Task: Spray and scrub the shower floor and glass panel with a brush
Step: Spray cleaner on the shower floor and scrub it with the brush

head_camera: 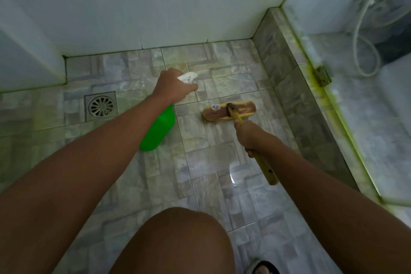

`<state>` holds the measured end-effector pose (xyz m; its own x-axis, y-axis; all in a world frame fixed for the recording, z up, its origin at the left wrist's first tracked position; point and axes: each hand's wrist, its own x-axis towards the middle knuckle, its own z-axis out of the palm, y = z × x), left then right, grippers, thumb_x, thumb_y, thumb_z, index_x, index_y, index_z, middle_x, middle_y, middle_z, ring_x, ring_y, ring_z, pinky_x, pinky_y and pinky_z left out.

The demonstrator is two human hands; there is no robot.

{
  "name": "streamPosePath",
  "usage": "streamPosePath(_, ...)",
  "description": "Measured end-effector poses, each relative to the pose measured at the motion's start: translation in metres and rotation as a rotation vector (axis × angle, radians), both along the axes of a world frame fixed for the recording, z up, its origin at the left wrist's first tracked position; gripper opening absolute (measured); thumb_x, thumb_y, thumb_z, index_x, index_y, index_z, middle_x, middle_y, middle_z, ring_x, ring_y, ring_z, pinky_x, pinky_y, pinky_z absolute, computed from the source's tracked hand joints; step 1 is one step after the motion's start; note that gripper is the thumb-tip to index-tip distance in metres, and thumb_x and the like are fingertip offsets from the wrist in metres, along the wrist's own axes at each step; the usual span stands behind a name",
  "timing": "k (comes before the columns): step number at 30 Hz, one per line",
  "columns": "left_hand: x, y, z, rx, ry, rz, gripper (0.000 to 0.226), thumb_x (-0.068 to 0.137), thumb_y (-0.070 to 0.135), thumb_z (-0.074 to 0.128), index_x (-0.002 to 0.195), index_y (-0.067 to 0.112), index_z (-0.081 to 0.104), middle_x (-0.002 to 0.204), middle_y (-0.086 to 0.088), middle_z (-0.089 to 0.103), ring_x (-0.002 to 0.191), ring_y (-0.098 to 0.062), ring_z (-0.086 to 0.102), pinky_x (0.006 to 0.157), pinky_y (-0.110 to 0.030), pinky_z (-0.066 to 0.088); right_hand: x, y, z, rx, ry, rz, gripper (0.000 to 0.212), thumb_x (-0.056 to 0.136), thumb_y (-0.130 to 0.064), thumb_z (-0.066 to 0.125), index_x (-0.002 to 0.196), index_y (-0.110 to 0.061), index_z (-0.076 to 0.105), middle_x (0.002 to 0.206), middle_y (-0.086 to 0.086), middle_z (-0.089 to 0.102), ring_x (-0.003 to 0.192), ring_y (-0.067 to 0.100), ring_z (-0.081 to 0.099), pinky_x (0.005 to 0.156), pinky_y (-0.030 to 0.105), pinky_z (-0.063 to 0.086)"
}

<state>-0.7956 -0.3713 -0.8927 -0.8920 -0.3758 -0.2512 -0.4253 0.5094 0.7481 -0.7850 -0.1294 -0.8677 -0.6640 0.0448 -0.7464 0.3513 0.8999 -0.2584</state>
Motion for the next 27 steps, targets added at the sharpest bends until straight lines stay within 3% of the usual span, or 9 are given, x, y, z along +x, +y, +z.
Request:
streamPosePath(4, -0.004, 0.001, 0.001, 0.038, -0.002, 0.074, 0.059, 0.053, 0.058, 0.072, 0.078, 0.004, 0.072, 0.082, -0.015, 0.075, 0.078, -0.031, 0.074, 0.072, -0.044, 0.063, -0.001, 0.0, 0.0, -0.031, -0.028, -0.064, 0.044, 0.106, -0.044, 0.031, 0.08, -0.011, 0.045, 0.072, 0.012, 0.05, 0.048, 0.021, 0.045, 0.04, 0.026, 0.04)
streamPosePath(8, -0.009, 0.008, 0.003, 0.015, -0.055, -0.065, 0.051, 0.064, 0.054, 0.084, 0.063, 0.014, 0.053, 0.065, -0.001, 0.053, 0.065, -0.021, 0.055, 0.061, -0.03, 0.042, -0.002, 0.002, -0.001, -0.029, -0.039, -0.059, 0.04, 0.106, -0.041, 0.031, 0.084, -0.011, 0.044, 0.073, 0.012, 0.05, 0.051, 0.021, 0.045, 0.04, 0.026, 0.039)
streamPosePath(9, -0.009, 0.009, 0.003, 0.014, -0.058, -0.061, 0.05, 0.065, 0.052, 0.085, 0.064, 0.013, 0.055, 0.065, -0.002, 0.055, 0.065, -0.022, 0.056, 0.062, -0.031, 0.044, -0.003, 0.003, -0.002, -0.026, -0.037, -0.045, 0.04, 0.106, -0.041, 0.03, 0.087, -0.01, 0.045, 0.073, 0.012, 0.051, 0.05, 0.022, 0.045, 0.038, 0.025, 0.039)
streamPosePath(12, -0.008, 0.01, 0.005, 0.028, -0.052, -0.011, 0.063, 0.052, 0.062, 0.076, 0.087, 0.009, 0.079, 0.078, -0.013, 0.075, 0.076, -0.027, 0.075, 0.077, -0.041, 0.063, -0.004, 0.002, -0.003, -0.017, -0.034, -0.009, 0.043, 0.106, -0.041, 0.03, 0.087, -0.006, 0.047, 0.073, 0.014, 0.053, 0.05, 0.024, 0.048, 0.041, 0.029, 0.042)
streamPosePath(14, -0.007, 0.012, 0.005, 0.006, -0.084, -0.016, 0.074, 0.049, 0.068, 0.073, 0.096, 0.012, 0.078, 0.083, -0.01, 0.076, 0.081, -0.025, 0.074, 0.08, -0.042, 0.062, -0.004, 0.0, -0.002, -0.007, -0.041, -0.008, 0.046, 0.106, -0.042, 0.029, 0.086, -0.005, 0.047, 0.075, 0.016, 0.053, 0.052, 0.025, 0.049, 0.046, 0.032, 0.044)
streamPosePath(19, -0.009, 0.022, 0.008, -0.001, -0.063, -0.046, 0.051, 0.071, 0.049, 0.089, 0.065, 0.014, 0.051, 0.066, 0.003, 0.051, 0.063, -0.016, 0.05, 0.054, -0.031, 0.038, -0.004, 0.002, -0.004, -0.019, -0.026, -0.002, 0.042, 0.106, -0.04, 0.031, 0.084, -0.009, 0.048, 0.077, 0.014, 0.053, 0.055, 0.023, 0.048, 0.049, 0.032, 0.045)
streamPosePath(21, -0.009, 0.019, 0.01, 0.007, -0.051, -0.005, 0.047, 0.068, 0.048, 0.086, 0.068, 0.006, 0.066, 0.065, -0.004, 0.067, 0.06, -0.018, 0.061, 0.062, -0.036, 0.054, -0.005, 0.003, -0.005, -0.015, -0.025, 0.022, 0.043, 0.106, -0.042, 0.03, 0.083, -0.009, 0.046, 0.076, 0.013, 0.053, 0.055, 0.023, 0.048, 0.048, 0.031, 0.045)
streamPosePath(24, -0.007, 0.009, 0.01, 0.034, 0.016, 0.089, 0.069, 0.052, 0.062, 0.073, 0.089, 0.004, 0.079, 0.077, -0.016, 0.076, 0.07, -0.024, 0.075, 0.076, -0.046, 0.064, -0.013, 0.002, -0.003, 0.008, -0.028, 0.04, 0.046, 0.106, -0.044, 0.029, 0.084, -0.007, 0.045, 0.074, 0.014, 0.052, 0.052, 0.022, 0.047, 0.045, 0.029, 0.043)
streamPosePath(27, -0.002, 0.002, 0.017, 0.1, 0.036, 0.084, 0.061, 0.062, 0.054, 0.081, 0.103, 0.008, 0.08, 0.087, -0.014, 0.079, 0.065, -0.02, 0.074, 0.062, -0.043, 0.065, -0.035, -0.008, -0.001, -0.011, 0.015, 0.159, 0.038, 0.107, -0.036, 0.029, 0.094, -0.005, 0.046, 0.077, 0.017, 0.054, 0.05, 0.023, 0.049, 0.04, 0.027, 0.043)
